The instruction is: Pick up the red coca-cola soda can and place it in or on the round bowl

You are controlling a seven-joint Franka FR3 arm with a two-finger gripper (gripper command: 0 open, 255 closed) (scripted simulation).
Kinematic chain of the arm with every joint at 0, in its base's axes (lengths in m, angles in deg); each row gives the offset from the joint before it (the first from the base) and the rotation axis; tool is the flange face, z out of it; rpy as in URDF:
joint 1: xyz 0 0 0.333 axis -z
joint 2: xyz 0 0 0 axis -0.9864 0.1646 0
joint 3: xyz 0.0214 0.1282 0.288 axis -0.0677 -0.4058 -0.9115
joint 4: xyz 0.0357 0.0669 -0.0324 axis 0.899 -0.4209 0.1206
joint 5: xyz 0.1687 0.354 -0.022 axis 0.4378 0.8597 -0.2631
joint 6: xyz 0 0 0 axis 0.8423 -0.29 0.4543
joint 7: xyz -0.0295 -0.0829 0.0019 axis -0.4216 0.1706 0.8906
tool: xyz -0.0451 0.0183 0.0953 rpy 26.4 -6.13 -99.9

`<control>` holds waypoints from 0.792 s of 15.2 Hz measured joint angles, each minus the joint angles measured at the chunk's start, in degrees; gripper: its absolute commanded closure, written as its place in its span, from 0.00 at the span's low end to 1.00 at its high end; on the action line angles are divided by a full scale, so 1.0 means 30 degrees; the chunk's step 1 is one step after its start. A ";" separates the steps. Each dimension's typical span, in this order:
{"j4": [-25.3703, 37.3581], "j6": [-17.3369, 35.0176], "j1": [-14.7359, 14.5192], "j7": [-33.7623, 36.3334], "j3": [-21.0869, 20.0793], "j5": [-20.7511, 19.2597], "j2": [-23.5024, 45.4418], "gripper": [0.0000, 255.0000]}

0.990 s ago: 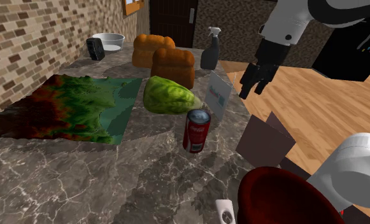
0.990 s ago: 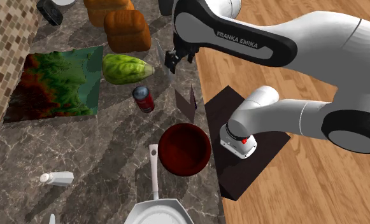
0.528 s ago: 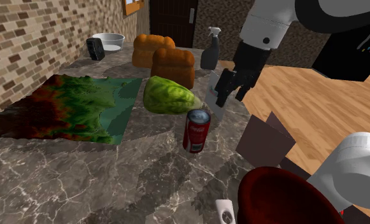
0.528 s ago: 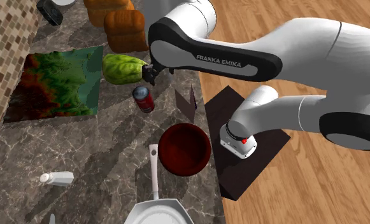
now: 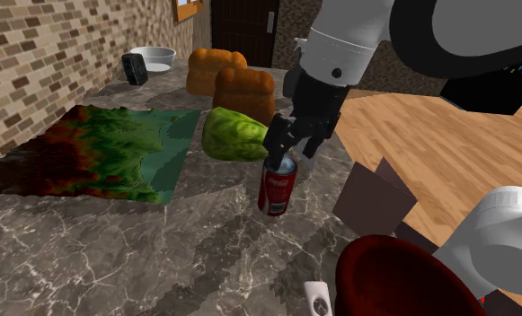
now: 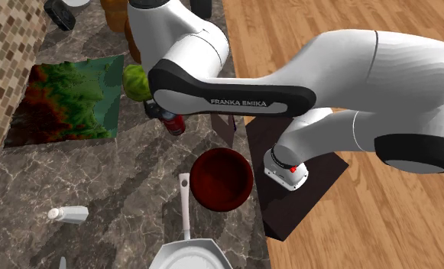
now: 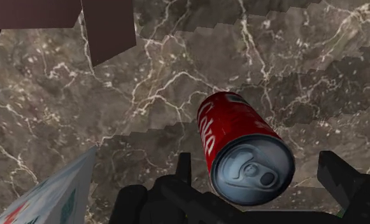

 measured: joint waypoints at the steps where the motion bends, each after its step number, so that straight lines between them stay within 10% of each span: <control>1: -0.0130 0.0280 0.0018 0.0029 -0.0106 0.0007 0.0134 0.00; 12: -0.1224 0.1789 -0.0020 0.0105 -0.0585 0.0176 0.0500 0.00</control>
